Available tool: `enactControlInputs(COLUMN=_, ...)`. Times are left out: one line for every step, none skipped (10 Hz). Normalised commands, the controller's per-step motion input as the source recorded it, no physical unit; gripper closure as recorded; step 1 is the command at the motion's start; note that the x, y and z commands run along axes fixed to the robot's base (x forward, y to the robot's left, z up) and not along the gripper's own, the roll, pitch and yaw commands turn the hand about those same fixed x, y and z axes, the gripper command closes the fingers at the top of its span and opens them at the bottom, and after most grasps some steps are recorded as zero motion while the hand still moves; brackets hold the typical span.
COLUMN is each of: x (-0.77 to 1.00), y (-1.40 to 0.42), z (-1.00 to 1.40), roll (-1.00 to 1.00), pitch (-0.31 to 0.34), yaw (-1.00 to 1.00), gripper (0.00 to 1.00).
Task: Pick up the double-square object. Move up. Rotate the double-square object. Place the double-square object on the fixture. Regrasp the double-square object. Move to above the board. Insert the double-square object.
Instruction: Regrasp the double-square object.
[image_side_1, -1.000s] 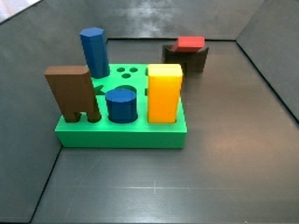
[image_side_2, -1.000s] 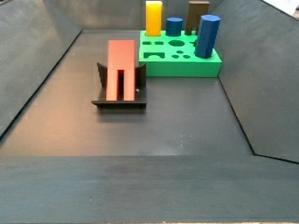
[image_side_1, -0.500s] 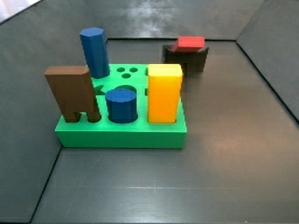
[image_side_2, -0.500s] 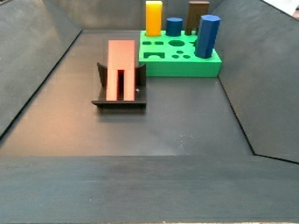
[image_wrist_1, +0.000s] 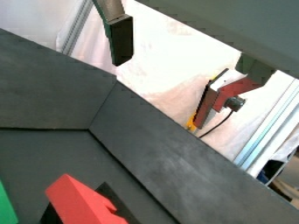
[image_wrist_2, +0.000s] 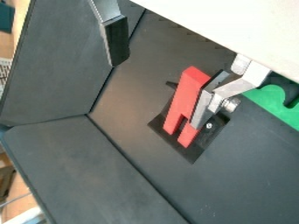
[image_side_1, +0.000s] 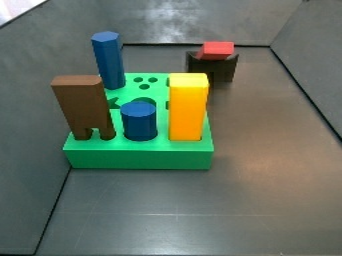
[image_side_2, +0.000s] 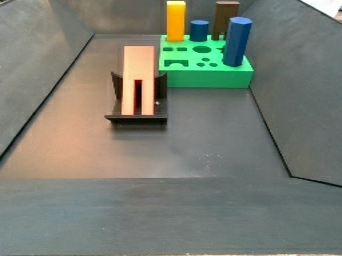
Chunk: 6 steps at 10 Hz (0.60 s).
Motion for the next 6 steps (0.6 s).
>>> enactControlInputs(x=0.09, y=-0.03, z=0.00, roll=0.22, pitch=0.107, yaw=0.20, gripper=0.00)
enactControlInputs(x=0.08, y=-0.04, z=0.00, roll=0.18, pitch=0.071, yaw=0.20, gripper=0.00)
enactControlInputs(x=0.03, y=0.05, z=-1.00, roll=0.25, pitch=0.097, yaw=0.26, gripper=0.00)
enactControlInputs(x=0.03, y=0.05, z=-1.00, roll=0.24, pitch=0.081, yaw=0.25, gripper=0.00)
enactControlInputs(x=0.05, y=0.04, z=-1.00, roll=0.22, pitch=0.039, yaw=0.23, gripper=0.00)
enactControlInputs(x=0.06, y=0.03, z=-1.00, roll=0.18, pitch=0.001, yaw=0.21, gripper=0.00)
